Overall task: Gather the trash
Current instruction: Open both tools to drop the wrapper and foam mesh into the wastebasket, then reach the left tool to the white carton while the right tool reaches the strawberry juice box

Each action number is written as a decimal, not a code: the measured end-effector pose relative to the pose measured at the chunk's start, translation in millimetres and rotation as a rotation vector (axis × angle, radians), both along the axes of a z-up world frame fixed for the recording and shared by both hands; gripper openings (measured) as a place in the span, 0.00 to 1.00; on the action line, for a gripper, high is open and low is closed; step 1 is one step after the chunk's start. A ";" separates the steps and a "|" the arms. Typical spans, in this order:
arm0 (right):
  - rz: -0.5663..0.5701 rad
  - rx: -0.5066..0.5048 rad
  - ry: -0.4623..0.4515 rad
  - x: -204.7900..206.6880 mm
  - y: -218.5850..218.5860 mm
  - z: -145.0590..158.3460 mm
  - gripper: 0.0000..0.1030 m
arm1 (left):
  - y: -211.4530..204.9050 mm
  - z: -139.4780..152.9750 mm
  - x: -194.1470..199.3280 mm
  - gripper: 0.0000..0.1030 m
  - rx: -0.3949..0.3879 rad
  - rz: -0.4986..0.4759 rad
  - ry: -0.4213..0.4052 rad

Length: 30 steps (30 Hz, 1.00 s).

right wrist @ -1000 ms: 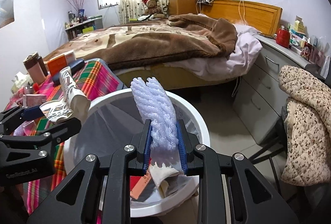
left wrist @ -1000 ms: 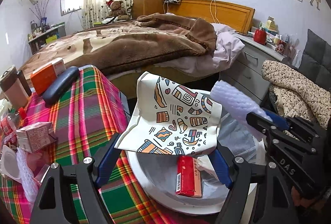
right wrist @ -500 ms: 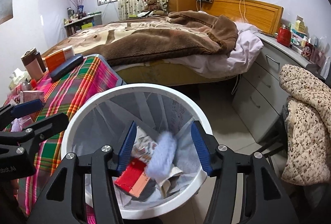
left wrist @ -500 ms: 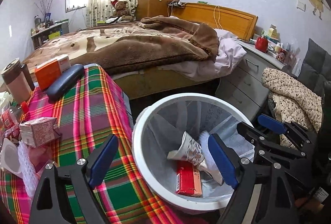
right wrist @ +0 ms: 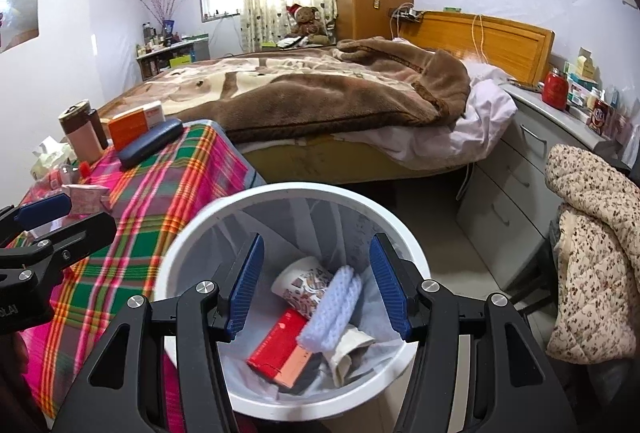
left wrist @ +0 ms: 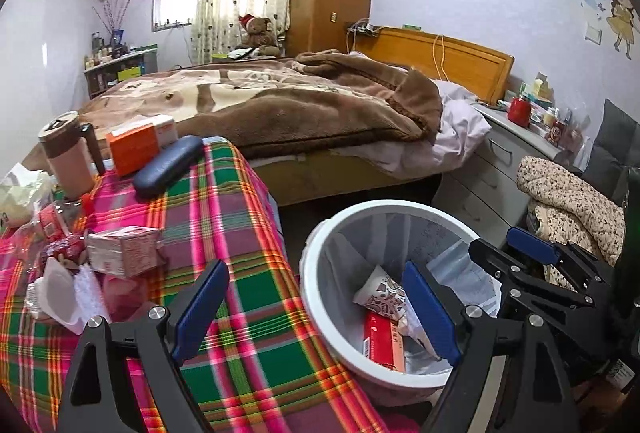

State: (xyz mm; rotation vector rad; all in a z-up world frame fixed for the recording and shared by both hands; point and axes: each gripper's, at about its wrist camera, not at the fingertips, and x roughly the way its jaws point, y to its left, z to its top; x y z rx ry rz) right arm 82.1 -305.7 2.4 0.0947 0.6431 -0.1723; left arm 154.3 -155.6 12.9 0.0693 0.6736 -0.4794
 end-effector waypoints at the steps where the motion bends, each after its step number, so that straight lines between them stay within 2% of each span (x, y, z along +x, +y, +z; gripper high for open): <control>1: 0.005 0.000 -0.004 0.5 2.9 1.2 0.55 | 4.6 1.7 -1.0 0.86 -0.001 0.011 -0.005; 15: 0.119 0.041 -0.036 15.9 49.2 9.1 0.62 | 78.6 14.2 1.1 0.86 -0.012 0.159 -0.038; 20: 0.156 0.042 -0.035 23.3 66.5 8.7 0.66 | 118.6 13.0 8.7 0.86 -0.013 0.243 -0.035; 30: 0.257 0.049 -0.008 47.0 103.7 7.2 0.67 | 184.3 6.0 26.7 0.86 -0.004 0.369 -0.010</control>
